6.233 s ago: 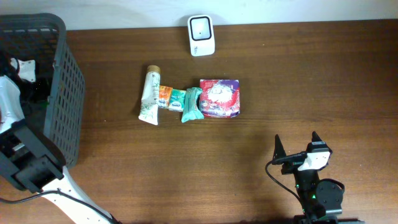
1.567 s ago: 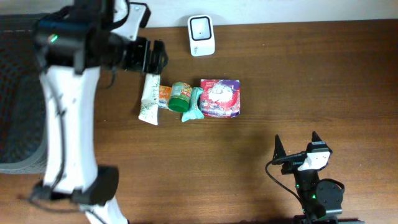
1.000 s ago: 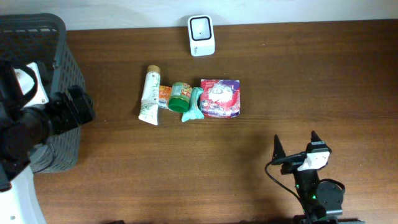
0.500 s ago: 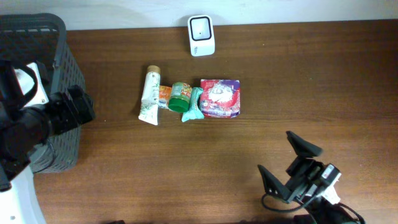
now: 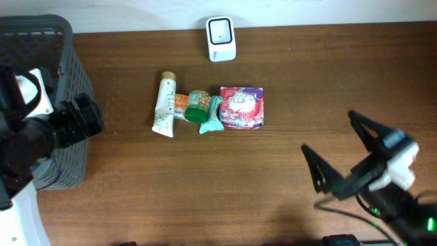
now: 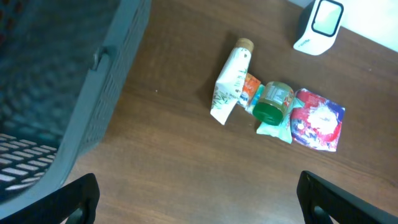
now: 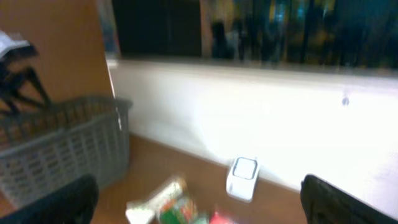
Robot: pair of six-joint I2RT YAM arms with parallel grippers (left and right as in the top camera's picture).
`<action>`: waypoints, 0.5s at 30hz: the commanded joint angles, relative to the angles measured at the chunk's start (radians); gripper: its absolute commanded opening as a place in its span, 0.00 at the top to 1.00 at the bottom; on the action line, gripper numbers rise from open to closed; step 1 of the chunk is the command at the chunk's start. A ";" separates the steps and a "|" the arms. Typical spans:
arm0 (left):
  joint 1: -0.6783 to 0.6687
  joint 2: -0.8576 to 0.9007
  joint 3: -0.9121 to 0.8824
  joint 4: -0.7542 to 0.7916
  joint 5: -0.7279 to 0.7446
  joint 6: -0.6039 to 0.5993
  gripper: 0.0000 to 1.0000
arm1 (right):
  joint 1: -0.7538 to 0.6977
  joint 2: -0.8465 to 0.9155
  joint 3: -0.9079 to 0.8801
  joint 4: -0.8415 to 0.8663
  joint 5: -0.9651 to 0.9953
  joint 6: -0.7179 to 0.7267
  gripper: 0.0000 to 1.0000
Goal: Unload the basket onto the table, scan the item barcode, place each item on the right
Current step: 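Raise the right gripper and reach toward the purple-red wipes pack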
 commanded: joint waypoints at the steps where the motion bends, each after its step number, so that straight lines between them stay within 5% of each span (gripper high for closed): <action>1: 0.005 -0.001 -0.003 -0.001 0.000 -0.010 0.01 | 0.004 0.206 0.196 -0.149 0.005 -0.098 0.01; 3: 0.005 -0.001 -0.003 -0.001 0.000 -0.010 0.01 | 0.005 0.364 0.334 -0.271 -0.094 -0.098 0.01; 9: 0.005 -0.001 -0.003 -0.001 0.000 -0.010 0.01 | 0.005 0.609 0.391 -0.261 -0.629 -0.034 0.01; 15: 0.005 -0.001 -0.003 -0.001 0.000 -0.010 0.01 | 0.041 0.772 0.391 -0.301 -0.466 0.118 0.01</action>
